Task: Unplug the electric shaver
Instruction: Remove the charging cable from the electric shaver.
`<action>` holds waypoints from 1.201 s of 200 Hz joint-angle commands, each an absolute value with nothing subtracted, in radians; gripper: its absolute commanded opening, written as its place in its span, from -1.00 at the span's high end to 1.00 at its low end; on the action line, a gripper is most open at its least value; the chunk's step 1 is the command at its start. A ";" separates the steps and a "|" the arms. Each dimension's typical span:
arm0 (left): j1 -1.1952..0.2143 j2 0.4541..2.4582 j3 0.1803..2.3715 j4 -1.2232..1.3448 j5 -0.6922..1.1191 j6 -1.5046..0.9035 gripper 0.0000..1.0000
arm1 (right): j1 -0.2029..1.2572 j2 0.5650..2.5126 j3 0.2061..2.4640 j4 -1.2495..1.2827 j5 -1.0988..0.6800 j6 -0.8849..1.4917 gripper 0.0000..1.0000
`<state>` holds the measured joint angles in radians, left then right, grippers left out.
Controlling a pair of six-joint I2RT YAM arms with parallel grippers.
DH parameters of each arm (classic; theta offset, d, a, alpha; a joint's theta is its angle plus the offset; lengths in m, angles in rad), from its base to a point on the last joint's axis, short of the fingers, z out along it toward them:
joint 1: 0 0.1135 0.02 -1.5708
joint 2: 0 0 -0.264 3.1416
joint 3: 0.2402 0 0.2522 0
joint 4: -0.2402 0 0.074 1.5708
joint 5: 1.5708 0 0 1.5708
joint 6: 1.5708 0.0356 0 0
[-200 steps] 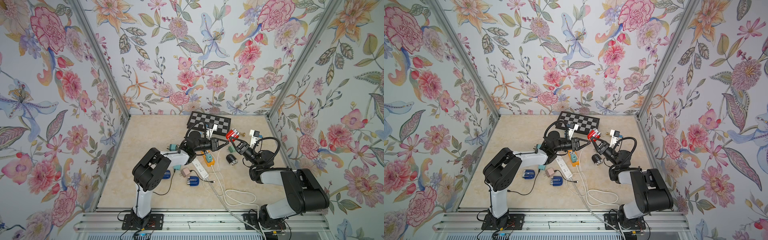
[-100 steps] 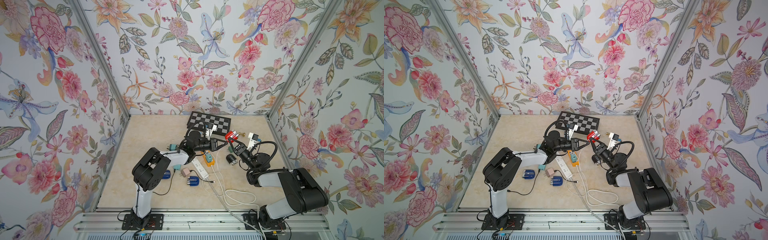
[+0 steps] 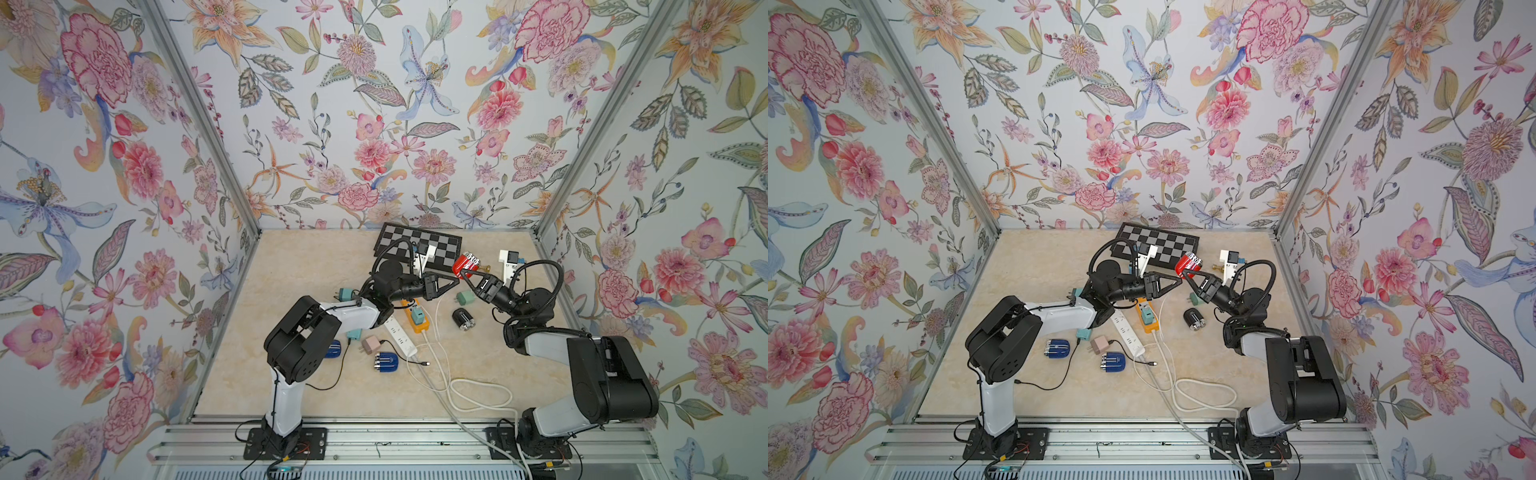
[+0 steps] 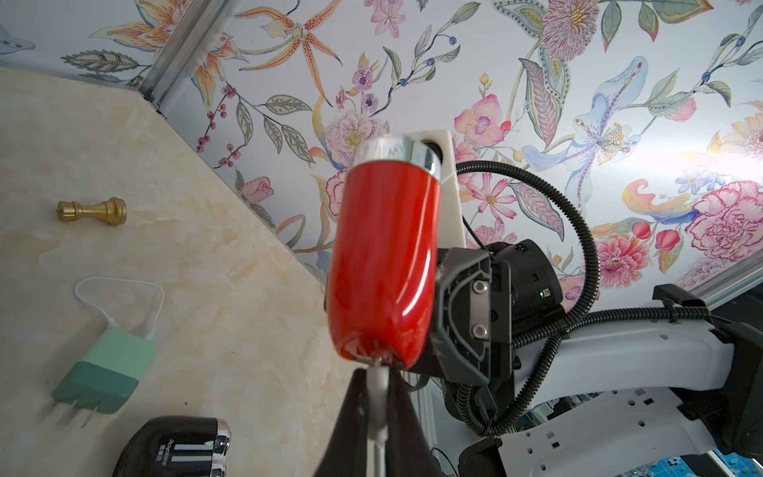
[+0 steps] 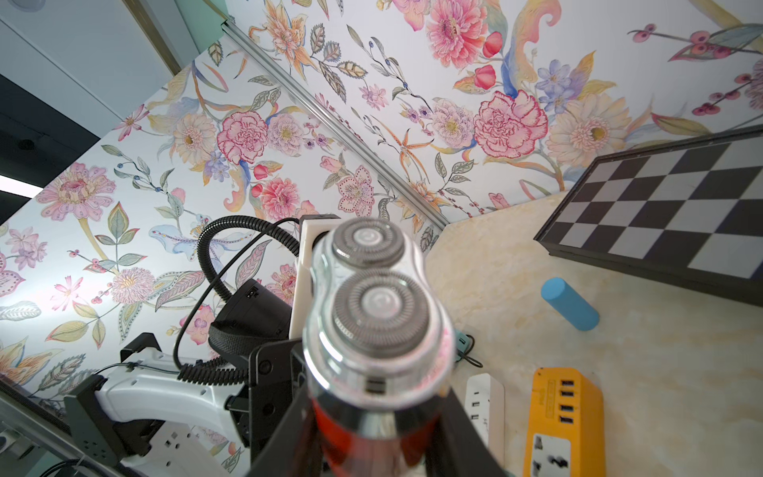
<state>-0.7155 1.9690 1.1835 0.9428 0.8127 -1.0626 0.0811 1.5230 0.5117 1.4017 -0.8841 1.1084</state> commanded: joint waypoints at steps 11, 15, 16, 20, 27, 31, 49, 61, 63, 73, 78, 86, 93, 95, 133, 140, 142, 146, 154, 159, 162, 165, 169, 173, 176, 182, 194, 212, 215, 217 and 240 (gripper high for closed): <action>-0.695 1.947 1.158 0.923 0.868 -1.051 1.00 | -0.003 1.534 0.568 1.484 -0.771 1.120 1.00; -0.695 1.945 1.155 0.923 0.867 -1.051 1.00 | -0.003 1.533 0.565 1.491 -0.757 1.119 1.00; -0.696 1.945 1.155 0.924 0.867 -1.052 1.00 | -0.002 1.533 0.565 1.493 -0.754 1.118 1.00; -0.696 1.943 1.153 0.924 0.867 -1.051 1.00 | 0.001 1.532 0.560 1.498 -0.737 1.117 1.00; -0.696 1.940 1.151 0.922 0.866 -1.049 1.00 | 0.013 1.529 0.546 1.508 -0.702 1.114 1.00; -0.696 1.937 1.149 0.919 0.863 -1.046 1.00 | 0.024 1.527 0.534 1.517 -0.678 1.110 1.00; -0.695 1.929 1.142 0.910 0.856 -1.038 1.00 | 0.106 1.528 0.465 1.580 -0.549 1.093 1.00; -0.695 1.927 1.140 0.904 0.852 -1.034 1.00 | 0.179 1.524 0.429 1.586 -0.458 1.068 1.00; -0.695 1.926 1.140 0.904 0.850 -1.034 1.00 | 0.191 1.524 0.425 1.586 -0.447 1.062 1.00; -0.696 1.928 1.140 0.903 0.846 -1.032 1.00 | 0.254 1.525 0.416 1.586 -0.404 1.035 1.00; -0.695 1.929 1.141 0.902 0.846 -1.034 1.00 | 0.276 1.530 0.416 1.586 -0.394 1.029 1.00; -0.695 1.931 1.143 0.905 0.852 -1.035 1.00 | 0.293 1.537 0.422 1.585 -0.394 1.027 1.00; -0.695 1.933 1.142 0.907 0.857 -1.038 1.00 | 0.293 1.541 0.426 1.586 -0.409 1.028 1.00; -0.695 1.932 1.141 0.907 0.858 -1.039 1.00 | 0.290 1.540 0.427 1.585 -0.416 1.026 1.00; -0.695 1.917 1.113 0.914 0.882 -1.043 1.00 | 0.076 1.571 0.585 1.518 -0.748 1.144 1.00; -0.694 1.915 1.110 0.914 0.886 -1.044 1.00 | 0.055 1.578 0.622 1.494 -0.797 1.154 1.00; -0.695 1.915 1.110 0.914 0.889 -1.043 1.00 | 0.051 1.581 0.635 1.487 -0.809 1.155 1.00; -0.695 1.914 1.109 0.914 0.892 -1.043 1.00 | 0.042 1.587 0.659 1.476 -0.838 1.156 1.00; -0.695 1.911 1.105 0.913 0.894 -1.045 1.00 | 0.030 1.602 0.705 1.453 -0.883 1.162 1.00; -0.694 1.910 1.102 0.912 0.895 -1.044 1.00 | 0.025 1.610 0.724 1.449 -0.896 1.170 1.00; -0.694 1.909 1.101 0.912 0.894 -1.044 1.00 | 0.024 1.614 0.732 1.451 -0.897 1.175 1.00; -0.693 1.908 1.100 0.913 0.893 -1.043 1.00 | 0.022 1.616 0.737 1.454 -0.895 1.178 1.00; -0.693 1.906 1.098 0.911 0.891 -1.042 1.00 | 0.022 1.618 0.738 1.456 -0.886 1.177 1.00; -0.690 1.906 1.096 0.910 0.887 -1.042 1.00 | 0.024 1.616 0.734 1.459 -0.872 1.173 1.00; -0.691 1.904 1.095 0.911 0.885 -1.042 1.00 | 0.027 1.614 0.729 1.461 -0.861 1.170 1.00; -0.689 1.904 1.092 0.914 0.880 -1.043 1.00 | 0.033 1.610 0.716 1.467 -0.842 1.161 1.00; -0.686 1.901 1.090 0.911 0.866 -1.042 1.00 | 0.053 1.597 0.667 1.487 -0.782 1.141 1.00; -0.682 1.896 1.086 0.909 0.839 -1.036 1.00 | 0.108 1.566 0.555 1.540 -0.645 1.108 1.00; -0.681 1.894 1.085 0.909 0.832 -1.035 1.00 | 0.119 1.563 0.536 1.552 -0.622 1.102 1.00; -0.681 1.893 1.085 0.908 0.828 -1.034 1.00 | 0.128 1.560 0.524 1.558 -0.610 1.097 1.00; -0.671 1.881 1.065 0.910 0.791 -1.035 1.00 | 0.224 1.522 0.401 1.586 -0.442 1.045 1.00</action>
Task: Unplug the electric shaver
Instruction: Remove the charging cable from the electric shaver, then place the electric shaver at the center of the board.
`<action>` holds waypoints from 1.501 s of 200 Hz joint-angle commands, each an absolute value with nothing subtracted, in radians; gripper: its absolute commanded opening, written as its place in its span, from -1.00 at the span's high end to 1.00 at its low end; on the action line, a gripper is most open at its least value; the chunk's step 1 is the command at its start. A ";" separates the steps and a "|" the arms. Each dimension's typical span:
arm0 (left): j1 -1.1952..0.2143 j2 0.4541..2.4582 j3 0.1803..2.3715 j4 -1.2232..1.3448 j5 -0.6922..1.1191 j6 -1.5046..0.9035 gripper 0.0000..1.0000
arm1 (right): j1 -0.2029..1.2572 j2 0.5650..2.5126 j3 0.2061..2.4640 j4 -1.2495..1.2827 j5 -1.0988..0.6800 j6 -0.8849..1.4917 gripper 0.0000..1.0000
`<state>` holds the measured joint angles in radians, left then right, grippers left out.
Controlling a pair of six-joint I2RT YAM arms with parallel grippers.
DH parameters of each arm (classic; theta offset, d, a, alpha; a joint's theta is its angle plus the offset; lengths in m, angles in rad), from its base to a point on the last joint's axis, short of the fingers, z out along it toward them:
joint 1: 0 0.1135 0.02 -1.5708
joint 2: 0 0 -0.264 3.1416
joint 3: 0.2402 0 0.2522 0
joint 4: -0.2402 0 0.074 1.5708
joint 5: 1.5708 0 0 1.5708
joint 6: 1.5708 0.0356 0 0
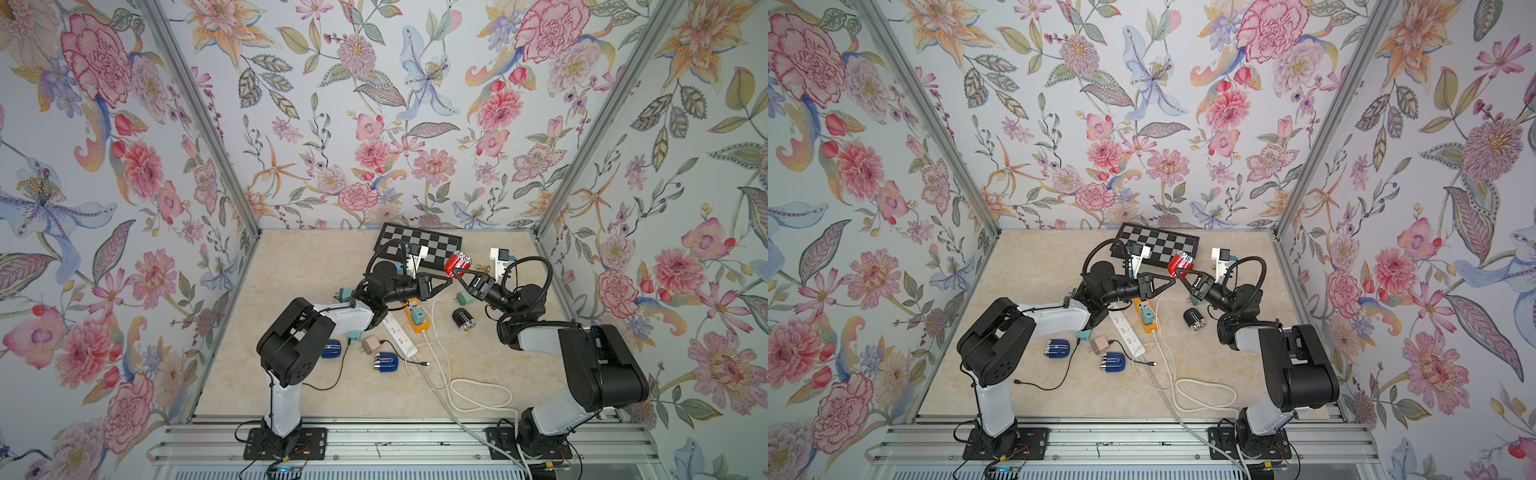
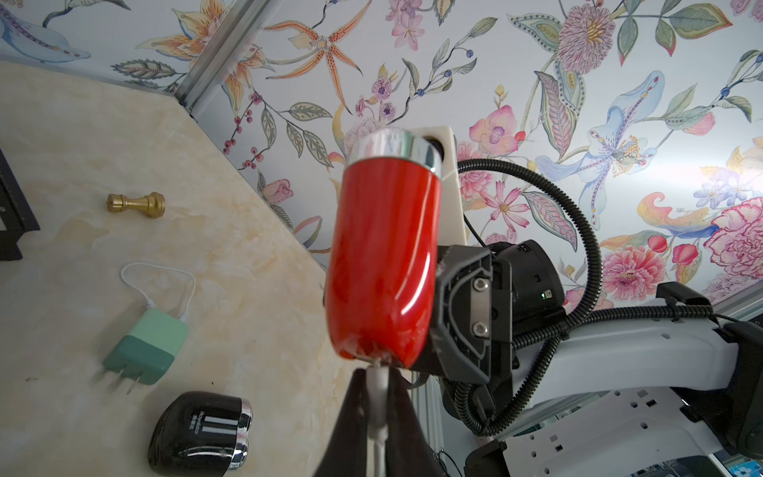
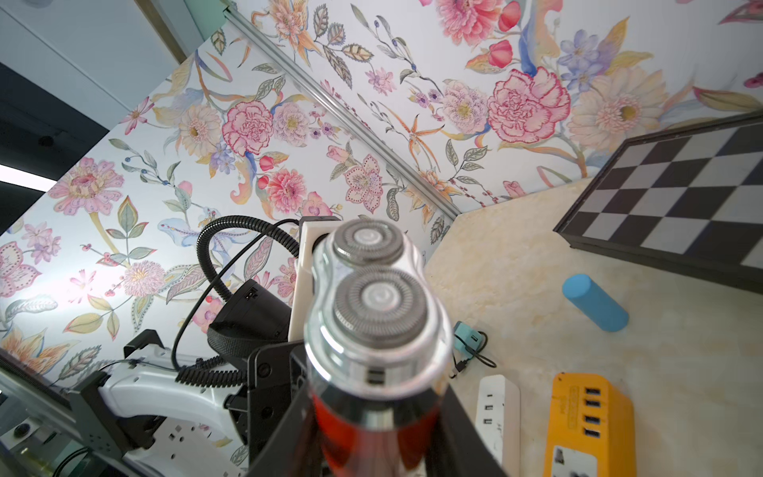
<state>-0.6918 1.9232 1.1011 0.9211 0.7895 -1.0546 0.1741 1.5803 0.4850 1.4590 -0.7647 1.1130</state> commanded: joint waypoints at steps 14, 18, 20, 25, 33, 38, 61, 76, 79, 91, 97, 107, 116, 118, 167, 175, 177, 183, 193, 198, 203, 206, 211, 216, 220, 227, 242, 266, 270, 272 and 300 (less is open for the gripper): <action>-0.667 1.875 1.051 0.922 0.782 -1.044 1.00 | 0.261 1.493 0.346 1.586 -0.352 1.017 1.00; -0.666 1.873 1.049 0.918 0.778 -1.044 1.00 | 0.269 1.484 0.335 1.586 -0.333 1.012 1.00; -0.666 1.873 1.047 0.917 0.777 -1.043 1.00 | 0.272 1.480 0.332 1.586 -0.326 1.010 1.00; -0.663 1.872 1.042 0.920 0.775 -1.044 1.00 | 0.278 1.468 0.320 1.586 -0.303 1.002 1.00; -0.662 1.871 1.039 0.922 0.773 -1.049 1.00 | 0.281 1.450 0.308 1.586 -0.277 0.990 1.00; -0.660 1.871 1.035 0.923 0.772 -1.051 1.00 | 0.280 1.438 0.301 1.586 -0.260 0.984 1.00; -0.657 1.877 1.030 0.934 0.799 -1.066 1.00 | 0.227 1.402 0.310 1.554 -0.310 0.996 1.00; -0.657 1.888 1.039 0.939 0.845 -1.076 1.00 | 0.156 1.395 0.347 1.513 -0.431 1.018 1.00; -0.657 1.892 1.042 0.939 0.858 -1.078 1.00 | 0.139 1.394 0.355 1.504 -0.456 1.024 1.00; -0.657 1.900 1.055 0.922 0.897 -1.077 1.00 | 0.080 1.406 0.396 1.484 -0.560 1.050 1.00; -0.656 1.901 1.056 0.913 0.913 -1.073 1.00 | 0.056 1.414 0.412 1.480 -0.594 1.068 1.00; -0.656 1.892 1.047 0.900 0.920 -1.064 1.00 | 0.030 1.428 0.435 1.483 -0.647 1.086 1.00; -0.654 1.885 1.040 0.885 0.923 -1.052 1.00 | 0.017 1.436 0.444 1.483 -0.666 1.093 1.00; -0.653 1.882 1.037 0.882 0.923 -1.051 1.00 | 0.015 1.435 0.443 1.483 -0.666 1.094 1.00; -0.644 1.836 0.979 0.835 0.935 -1.022 1.00 | 0.005 1.449 0.420 1.497 -0.648 1.098 1.00; -0.643 1.828 0.980 0.780 0.941 -0.985 1.00 | 0.002 1.455 0.424 1.499 -0.645 1.100 1.00; -0.644 1.827 0.980 0.764 0.942 -0.974 1.00 | 0.000 1.456 0.426 1.498 -0.647 1.100 1.00; -0.644 1.819 0.981 0.724 0.937 -0.948 1.00 | -0.002 1.460 0.434 1.494 -0.652 1.100 1.00; -0.644 1.811 0.973 0.738 0.935 -0.949 1.00 | -0.003 1.471 0.462 1.476 -0.683 1.101 1.00; -0.644 1.814 0.977 0.747 0.936 -0.953 1.00 | 0.000 1.477 0.483 1.456 -0.708 1.100 1.00; -0.646 1.819 0.989 0.739 0.934 -0.951 1.00 | 0.004 1.484 0.497 1.441 -0.727 1.098 1.00; -0.645 1.823 0.996 0.735 0.932 -0.948 1.00 | 0.009 1.488 0.503 1.435 -0.732 1.096 1.00; -0.647 1.832 1.008 0.736 0.933 -0.948 1.00 | 0.017 1.492 0.507 1.430 -0.736 1.095 1.00; -0.650 1.840 1.018 0.734 0.935 -0.948 1.00 | 0.025 1.496 0.507 1.430 -0.736 1.094 1.00; -0.652 1.845 1.028 0.727 0.934 -0.944 1.00 | 0.029 1.499 0.505 1.429 -0.736 1.092 1.00; -0.656 1.854 1.045 0.707 0.934 -0.931 1.00 | 0.035 1.499 0.500 1.426 -0.734 1.089 1.00; -0.662 1.875 1.093 0.611 0.932 -0.876 1.00 | 0.045 1.489 0.471 1.385 -0.716 1.069 1.00; -0.676 1.907 1.163 0.452 0.905 -0.776 1.00 | 0.084 1.422 0.425 1.170 -0.684 0.983 1.00; -0.680 1.909 1.173 0.433 0.895 -0.763 1.00 | 0.093 1.406 0.417 1.134 -0.679 0.969 1.00; -0.681 1.910 1.176 0.425 0.890 -0.759 1.00 | 0.098 1.398 0.413 1.118 -0.675 0.961 1.00; -0.706 1.927 1.215 0.390 0.861 -0.726 1.00 | 0.145 1.235 0.339 0.836 -0.577 0.907 1.00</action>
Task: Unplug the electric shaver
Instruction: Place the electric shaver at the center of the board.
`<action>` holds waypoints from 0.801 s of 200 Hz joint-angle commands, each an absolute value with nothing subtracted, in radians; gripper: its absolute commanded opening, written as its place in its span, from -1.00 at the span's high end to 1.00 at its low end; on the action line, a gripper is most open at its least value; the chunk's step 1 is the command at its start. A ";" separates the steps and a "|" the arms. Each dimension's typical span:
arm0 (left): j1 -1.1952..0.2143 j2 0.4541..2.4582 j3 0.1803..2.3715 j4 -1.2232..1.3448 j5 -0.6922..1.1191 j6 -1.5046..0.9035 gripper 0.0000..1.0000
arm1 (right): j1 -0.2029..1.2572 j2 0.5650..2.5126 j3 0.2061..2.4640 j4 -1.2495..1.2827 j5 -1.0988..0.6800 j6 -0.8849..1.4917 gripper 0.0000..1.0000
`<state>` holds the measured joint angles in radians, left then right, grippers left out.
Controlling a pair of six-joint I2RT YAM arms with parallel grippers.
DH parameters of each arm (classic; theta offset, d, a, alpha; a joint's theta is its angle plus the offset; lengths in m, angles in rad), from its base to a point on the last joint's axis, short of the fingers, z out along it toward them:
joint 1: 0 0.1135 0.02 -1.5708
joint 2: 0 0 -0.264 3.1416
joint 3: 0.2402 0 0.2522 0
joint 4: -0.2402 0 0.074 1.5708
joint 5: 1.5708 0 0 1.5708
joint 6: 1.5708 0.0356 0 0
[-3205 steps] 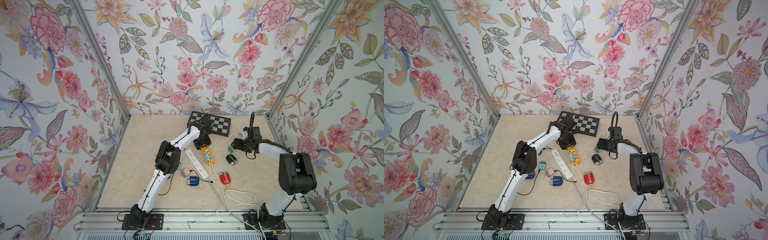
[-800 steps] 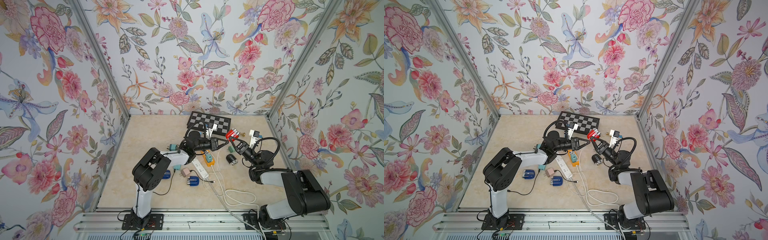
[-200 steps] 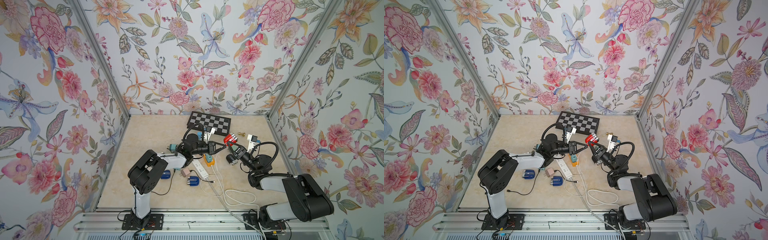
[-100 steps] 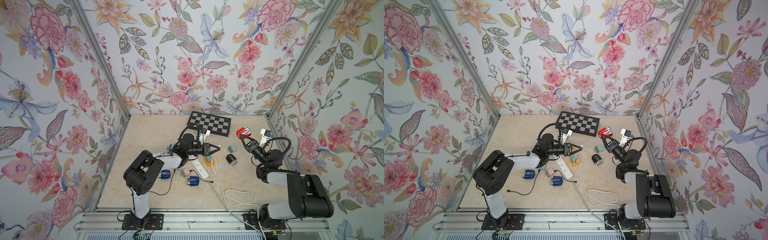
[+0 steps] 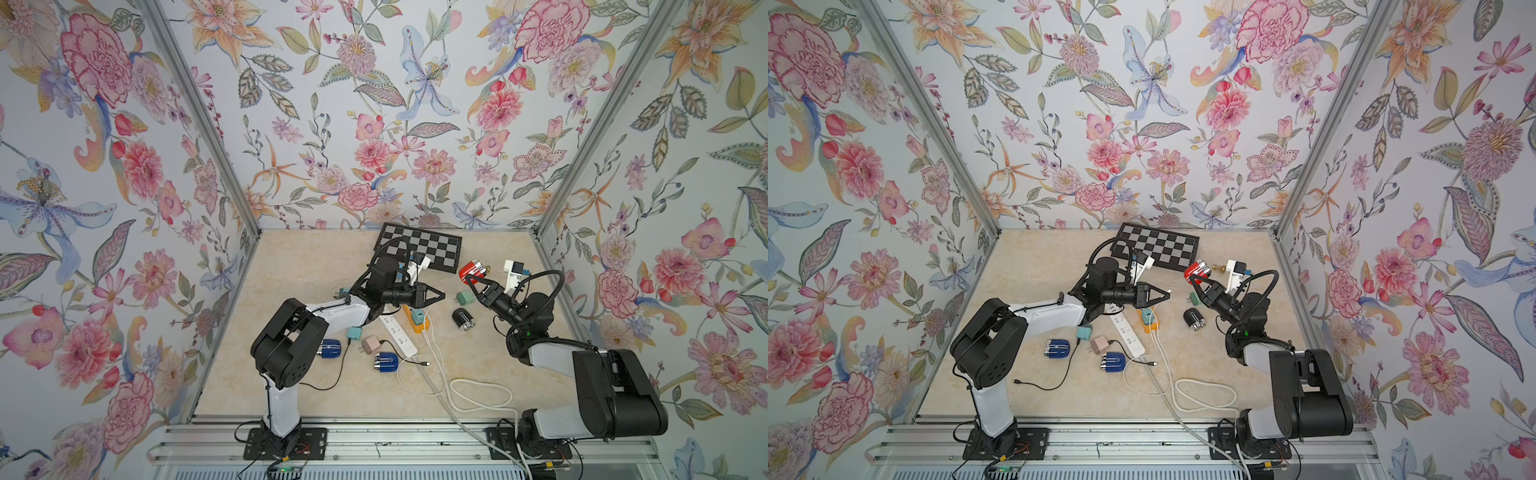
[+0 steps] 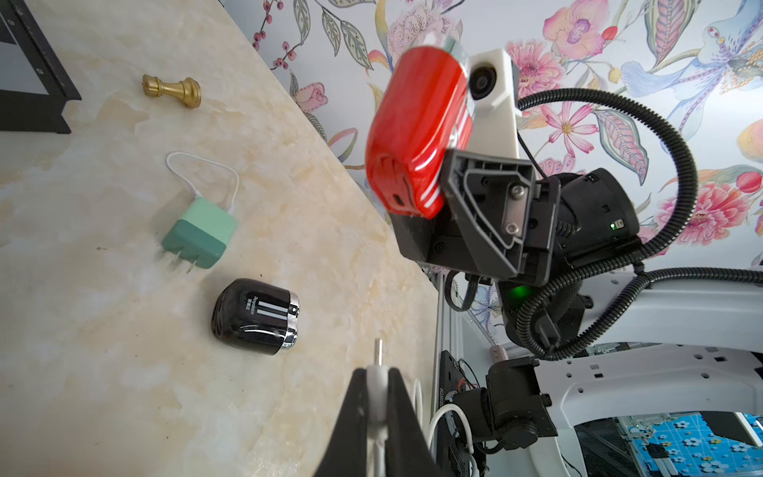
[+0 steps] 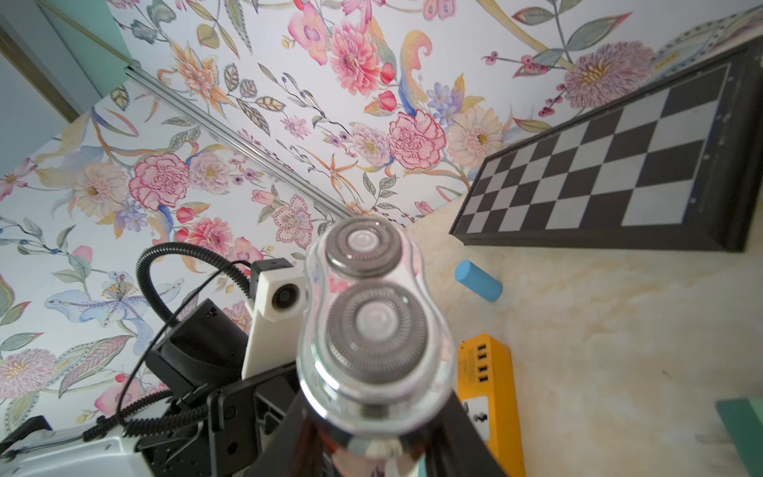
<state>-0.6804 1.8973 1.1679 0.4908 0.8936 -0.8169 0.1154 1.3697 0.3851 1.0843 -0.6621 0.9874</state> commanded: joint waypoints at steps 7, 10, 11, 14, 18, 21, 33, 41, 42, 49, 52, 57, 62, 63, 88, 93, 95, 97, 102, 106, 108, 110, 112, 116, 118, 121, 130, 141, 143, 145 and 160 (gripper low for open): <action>-0.714 1.933 1.228 0.365 0.850 -0.708 1.00 | 0.146 1.183 0.332 0.720 -0.551 0.892 1.00; -0.717 1.937 1.234 0.354 0.845 -0.700 1.00 | 0.146 1.162 0.328 0.680 -0.542 0.883 1.00; -0.718 1.937 1.236 0.350 0.844 -0.697 1.00 | 0.146 1.155 0.327 0.663 -0.539 0.880 1.00; -0.722 1.941 1.240 0.344 0.843 -0.691 1.00 | 0.149 1.137 0.323 0.628 -0.532 0.871 1.00; -0.725 1.946 1.244 0.341 0.844 -0.687 1.00 | 0.149 1.112 0.320 0.565 -0.521 0.862 1.00; -0.727 1.950 1.247 0.340 0.844 -0.687 1.00 | 0.151 1.093 0.318 0.520 -0.512 0.856 1.00; -0.730 1.963 1.241 0.371 0.845 -0.708 1.00 | 0.148 1.042 0.308 0.402 -0.523 0.829 1.00; -0.728 1.968 1.227 0.419 0.854 -0.740 1.00 | 0.141 1.026 0.300 0.345 -0.534 0.821 1.00; -0.729 1.968 1.226 0.425 0.854 -0.744 1.00 | 0.141 1.025 0.299 0.337 -0.535 0.821 1.00; -0.730 1.973 1.219 0.454 0.857 -0.763 1.00 | 0.139 1.022 0.290 0.315 -0.546 0.820 1.00; -0.730 1.976 1.218 0.464 0.860 -0.769 1.00 | 0.138 1.025 0.285 0.314 -0.553 0.821 1.00; -0.730 1.981 1.219 0.475 0.867 -0.779 1.00 | 0.139 1.036 0.278 0.313 -0.564 0.825 1.00; -0.732 1.987 1.221 0.481 0.867 -0.785 1.00 | 0.142 1.047 0.274 0.310 -0.574 0.829 1.00; -0.732 1.987 1.222 0.482 0.867 -0.787 1.00 | 0.142 1.051 0.273 0.310 -0.575 0.831 1.00; -0.742 2.003 1.232 0.490 0.863 -0.794 1.00 | 0.175 1.123 0.259 0.318 -0.576 0.830 1.00; -0.744 2.007 1.235 0.487 0.863 -0.794 1.00 | 0.180 1.134 0.258 0.314 -0.573 0.830 1.00; -0.745 2.008 1.237 0.487 0.862 -0.794 1.00 | 0.182 1.139 0.258 0.313 -0.572 0.830 1.00; -0.745 2.009 1.238 0.488 0.861 -0.795 1.00 | 0.184 1.144 0.257 0.313 -0.571 0.830 1.00; -0.748 2.010 1.241 0.491 0.861 -0.798 1.00 | 0.189 1.151 0.254 0.314 -0.572 0.830 1.00; -0.750 2.011 1.240 0.494 0.859 -0.799 1.00 | 0.194 1.156 0.253 0.314 -0.572 0.831 1.00; -0.750 2.012 1.240 0.495 0.857 -0.801 1.00 | 0.195 1.158 0.253 0.314 -0.571 0.831 1.00; -0.750 2.012 1.239 0.497 0.856 -0.802 1.00 | 0.197 1.160 0.252 0.314 -0.569 0.831 1.00; -0.750 2.012 1.240 0.498 0.856 -0.802 1.00 | 0.200 1.162 0.250 0.312 -0.567 0.831 1.00; -0.751 2.012 1.240 0.502 0.854 -0.805 1.00 | 0.204 1.166 0.250 0.304 -0.563 0.831 1.00; -0.752 2.012 1.241 0.504 0.854 -0.806 1.00 | 0.206 1.168 0.250 0.298 -0.560 0.831 1.00; -0.752 2.012 1.240 0.506 0.852 -0.808 1.00 | 0.208 1.172 0.250 0.290 -0.557 0.829 1.00; -0.752 2.014 1.240 0.510 0.848 -0.811 1.00 | 0.214 1.178 0.250 0.275 -0.555 0.824 0.99; -0.754 2.014 1.241 0.509 0.843 -0.811 1.00 | 0.219 1.183 0.247 0.252 -0.539 0.825 0.95; -0.754 2.015 1.241 0.509 0.843 -0.812 1.00 | 0.219 1.184 0.248 0.249 -0.538 0.825 0.95; -0.754 2.015 1.240 0.509 0.843 -0.812 1.00 | 0.218 1.185 0.247 0.247 -0.537 0.825 0.95; -0.756 2.018 1.247 0.509 0.839 -0.813 1.00 | 0.218 1.195 0.253 0.213 -0.531 0.816 0.95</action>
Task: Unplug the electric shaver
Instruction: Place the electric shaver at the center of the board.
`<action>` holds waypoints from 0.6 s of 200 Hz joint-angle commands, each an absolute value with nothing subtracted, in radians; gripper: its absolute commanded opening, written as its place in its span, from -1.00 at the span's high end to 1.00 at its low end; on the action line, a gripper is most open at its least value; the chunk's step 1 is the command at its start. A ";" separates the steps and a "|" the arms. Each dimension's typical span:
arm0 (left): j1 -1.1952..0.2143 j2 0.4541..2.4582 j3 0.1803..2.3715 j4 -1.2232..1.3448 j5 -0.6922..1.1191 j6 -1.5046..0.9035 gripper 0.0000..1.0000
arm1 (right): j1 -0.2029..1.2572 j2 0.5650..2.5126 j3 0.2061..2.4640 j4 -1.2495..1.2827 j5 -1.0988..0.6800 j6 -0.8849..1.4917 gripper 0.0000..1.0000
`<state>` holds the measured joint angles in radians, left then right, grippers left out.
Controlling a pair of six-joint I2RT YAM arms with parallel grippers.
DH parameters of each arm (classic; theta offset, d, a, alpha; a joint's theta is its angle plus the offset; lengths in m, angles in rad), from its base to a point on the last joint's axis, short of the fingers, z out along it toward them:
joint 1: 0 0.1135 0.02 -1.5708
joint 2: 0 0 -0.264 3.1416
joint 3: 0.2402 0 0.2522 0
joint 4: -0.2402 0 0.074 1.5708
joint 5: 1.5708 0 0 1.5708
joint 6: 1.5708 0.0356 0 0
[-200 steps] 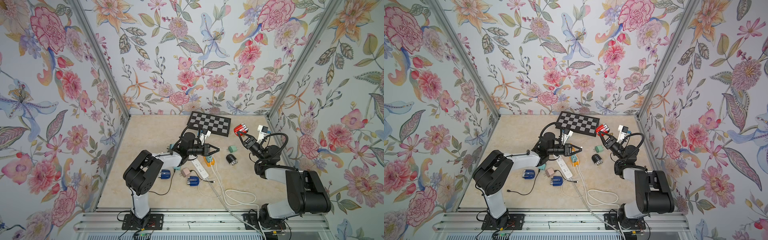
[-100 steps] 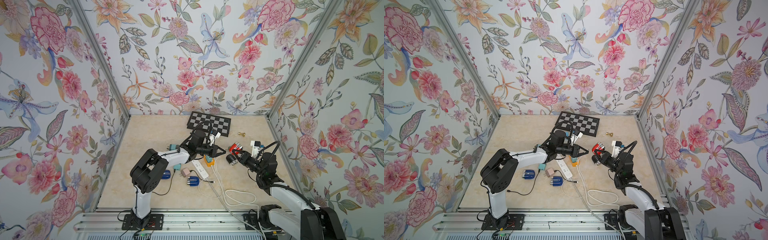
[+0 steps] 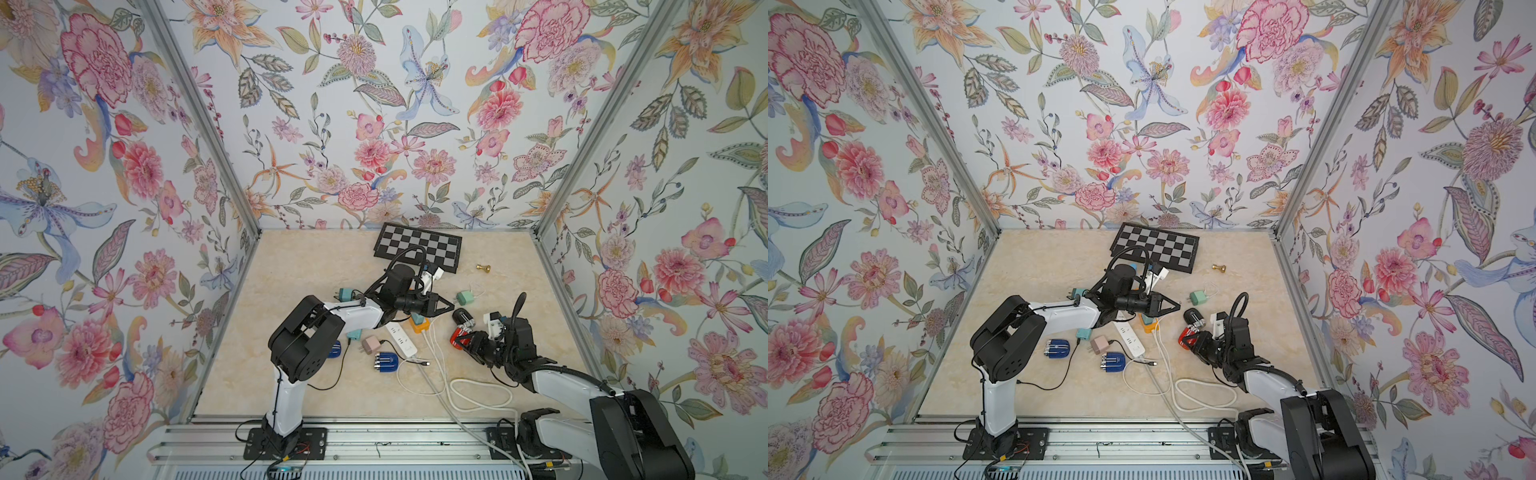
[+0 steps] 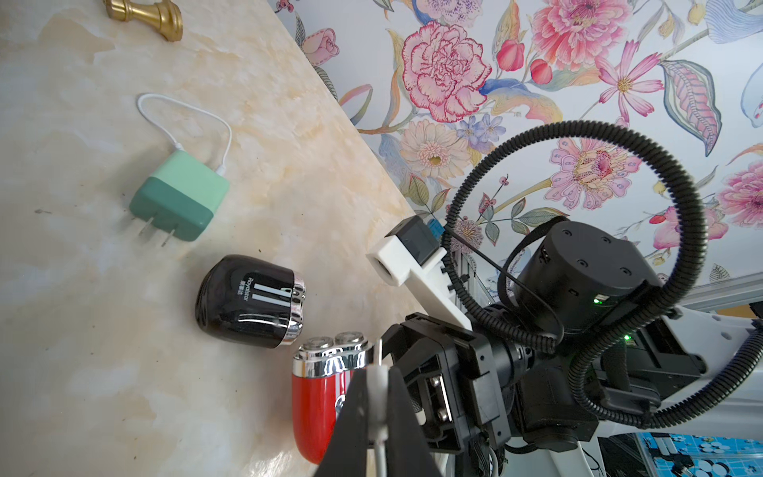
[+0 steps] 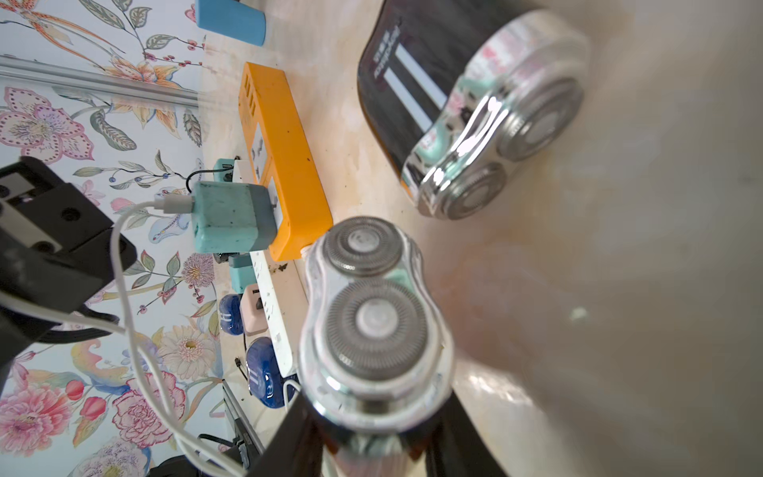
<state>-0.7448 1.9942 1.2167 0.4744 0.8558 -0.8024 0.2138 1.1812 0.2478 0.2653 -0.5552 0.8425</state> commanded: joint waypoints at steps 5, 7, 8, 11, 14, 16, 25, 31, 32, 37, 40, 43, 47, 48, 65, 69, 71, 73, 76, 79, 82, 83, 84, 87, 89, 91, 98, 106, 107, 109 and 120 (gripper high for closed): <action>-0.757 2.021 1.250 0.504 0.839 -0.812 1.00 | 0.219 1.201 0.259 0.191 -0.524 0.814 0.92; -0.757 2.022 1.250 0.502 0.838 -0.812 1.00 | 0.218 1.203 0.261 0.182 -0.523 0.812 0.90; -0.758 2.022 1.251 0.502 0.837 -0.812 1.00 | 0.218 1.205 0.262 0.178 -0.523 0.811 0.89; -0.758 2.022 1.251 0.498 0.835 -0.809 1.00 | 0.219 1.209 0.264 0.168 -0.523 0.809 0.85; -0.759 2.022 1.253 0.496 0.835 -0.808 1.00 | 0.219 1.215 0.268 0.158 -0.523 0.807 0.80; -0.759 2.023 1.254 0.493 0.833 -0.807 1.00 | 0.219 1.217 0.271 0.150 -0.520 0.806 0.78; -0.761 2.026 1.259 0.479 0.831 -0.798 1.00 | 0.220 1.230 0.279 0.120 -0.516 0.803 0.72; -0.761 2.026 1.260 0.467 0.828 -0.790 1.00 | 0.220 1.240 0.282 0.111 -0.517 0.802 0.66; -0.761 2.026 1.261 0.463 0.827 -0.788 1.00 | 0.219 1.241 0.283 0.109 -0.516 0.802 0.65; -0.762 2.026 1.262 0.455 0.824 -0.782 1.00 | 0.219 1.246 0.285 0.099 -0.511 0.805 0.57; -0.762 2.026 1.263 0.449 0.823 -0.776 1.00 | 0.219 1.248 0.289 0.088 -0.505 0.807 0.51; -0.763 2.026 1.265 0.444 0.821 -0.773 1.00 | 0.219 1.251 0.292 0.078 -0.499 0.808 0.45; -0.764 2.026 1.266 0.438 0.819 -0.770 1.00 | 0.219 1.253 0.296 0.066 -0.492 0.808 0.36; -0.764 2.026 1.266 0.437 0.818 -0.768 1.00 | 0.219 1.252 0.298 0.064 -0.491 0.807 0.34; -0.767 2.025 1.276 0.403 0.813 -0.743 1.00 | 0.219 1.245 0.322 0.004 -0.455 0.799 -0.04; -0.768 2.024 1.278 0.393 0.813 -0.736 1.00 | 0.219 1.239 0.329 -0.004 -0.447 0.795 -0.07; -0.768 2.024 1.280 0.388 0.812 -0.732 1.00 | 0.221 1.234 0.332 -0.010 -0.442 0.794 -0.08; -0.770 2.024 1.281 0.384 0.812 -0.727 1.00 | 0.221 1.229 0.335 -0.017 -0.434 0.793 -0.10; -0.770 2.025 1.285 0.376 0.811 -0.720 1.00 | 0.222 1.222 0.340 -0.026 -0.426 0.792 -0.12; -0.771 2.024 1.288 0.366 0.810 -0.713 1.00 | 0.222 1.213 0.344 -0.032 -0.416 0.790 -0.15; -0.773 2.025 1.293 0.356 0.812 -0.706 1.00 | 0.221 1.202 0.347 -0.039 -0.405 0.789 -0.18; -0.773 2.024 1.295 0.353 0.812 -0.704 1.00 | 0.221 1.199 0.349 -0.042 -0.402 0.790 -0.19; -0.774 2.024 1.295 0.349 0.812 -0.700 1.00 | 0.221 1.196 0.351 -0.046 -0.398 0.788 -0.20; -0.775 2.026 1.299 0.339 0.814 -0.692 1.00 | 0.221 1.184 0.355 -0.055 -0.388 0.786 -0.25; -0.776 2.026 1.303 0.329 0.815 -0.686 1.00 | 0.221 1.174 0.358 -0.061 -0.379 0.786 -0.28; -0.776 2.026 1.306 0.322 0.816 -0.682 1.00 | 0.221 1.166 0.361 -0.067 -0.372 0.785 -0.31; -0.779 2.026 1.316 0.291 0.813 -0.663 1.00 | 0.219 1.133 0.370 -0.087 -0.347 0.785 -0.42; -0.779 2.026 1.323 0.264 0.813 -0.642 1.00 | 0.216 1.098 0.378 -0.104 -0.331 0.785 -0.56; -0.778 2.026 1.325 0.262 0.814 -0.639 1.00 | 0.215 1.094 0.379 -0.107 -0.330 0.785 -0.59; -0.779 2.025 1.326 0.256 0.814 -0.635 1.00 | 0.215 1.086 0.381 -0.113 -0.326 0.785 -0.64; -0.779 2.022 1.331 0.231 0.811 -0.617 1.00 | 0.210 1.056 0.393 -0.144 -0.314 0.785 -0.71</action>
